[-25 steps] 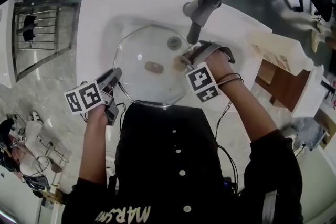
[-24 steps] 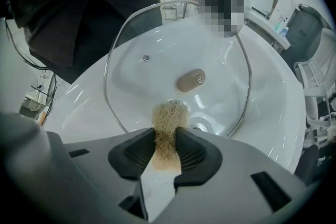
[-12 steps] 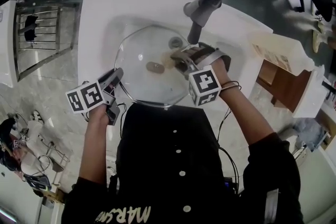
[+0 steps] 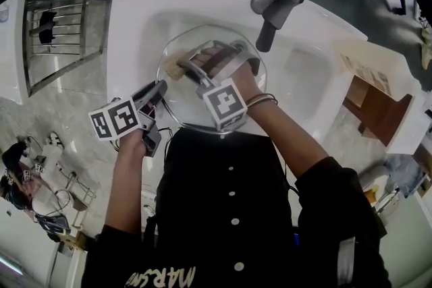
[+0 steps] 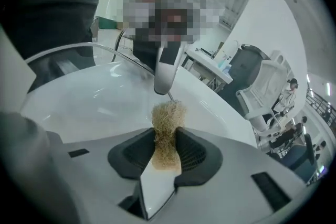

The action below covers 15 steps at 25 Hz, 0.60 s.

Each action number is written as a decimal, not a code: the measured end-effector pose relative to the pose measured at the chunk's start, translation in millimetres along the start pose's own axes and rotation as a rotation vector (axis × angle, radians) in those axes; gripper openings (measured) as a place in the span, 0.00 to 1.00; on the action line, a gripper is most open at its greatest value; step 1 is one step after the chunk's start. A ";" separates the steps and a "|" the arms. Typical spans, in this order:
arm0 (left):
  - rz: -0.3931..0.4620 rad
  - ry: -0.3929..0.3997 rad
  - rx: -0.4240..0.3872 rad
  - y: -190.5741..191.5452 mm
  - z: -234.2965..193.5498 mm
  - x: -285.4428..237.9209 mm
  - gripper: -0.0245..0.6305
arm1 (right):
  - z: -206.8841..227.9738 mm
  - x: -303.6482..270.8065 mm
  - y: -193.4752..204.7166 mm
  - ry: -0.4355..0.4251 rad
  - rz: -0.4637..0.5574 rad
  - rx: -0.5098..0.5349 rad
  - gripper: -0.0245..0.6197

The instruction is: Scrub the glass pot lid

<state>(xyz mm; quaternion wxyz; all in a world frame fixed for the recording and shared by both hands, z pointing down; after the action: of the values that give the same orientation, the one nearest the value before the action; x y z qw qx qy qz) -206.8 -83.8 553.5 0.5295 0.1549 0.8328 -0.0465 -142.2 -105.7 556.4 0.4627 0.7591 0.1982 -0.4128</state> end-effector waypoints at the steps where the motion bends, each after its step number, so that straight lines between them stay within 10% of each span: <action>1: 0.000 0.000 0.000 0.0 -0.2 0.1 0.22 | 1.9 -2.0 -0.5 0.003 -0.002 0.007 0.25; 15: 0.001 -0.007 0.004 0.7 -1.6 0.1 0.22 | -27.0 -5.1 6.7 -0.217 -0.056 0.071 0.25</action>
<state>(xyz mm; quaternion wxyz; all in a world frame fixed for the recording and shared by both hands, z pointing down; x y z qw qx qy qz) -208.0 -82.8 554.2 0.5320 0.1565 0.8307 -0.0485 -128.6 -85.2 570.3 0.4425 0.7202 0.1533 -0.5119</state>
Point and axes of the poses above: the fingertips, and each gripper's own axes: x backward along the fingers, z to its right, y out of its underside, the point moved 2 cm from there along x, backward along the fingers, and after that the axes turned 15 degrees about -y, right-handed, at the moved point
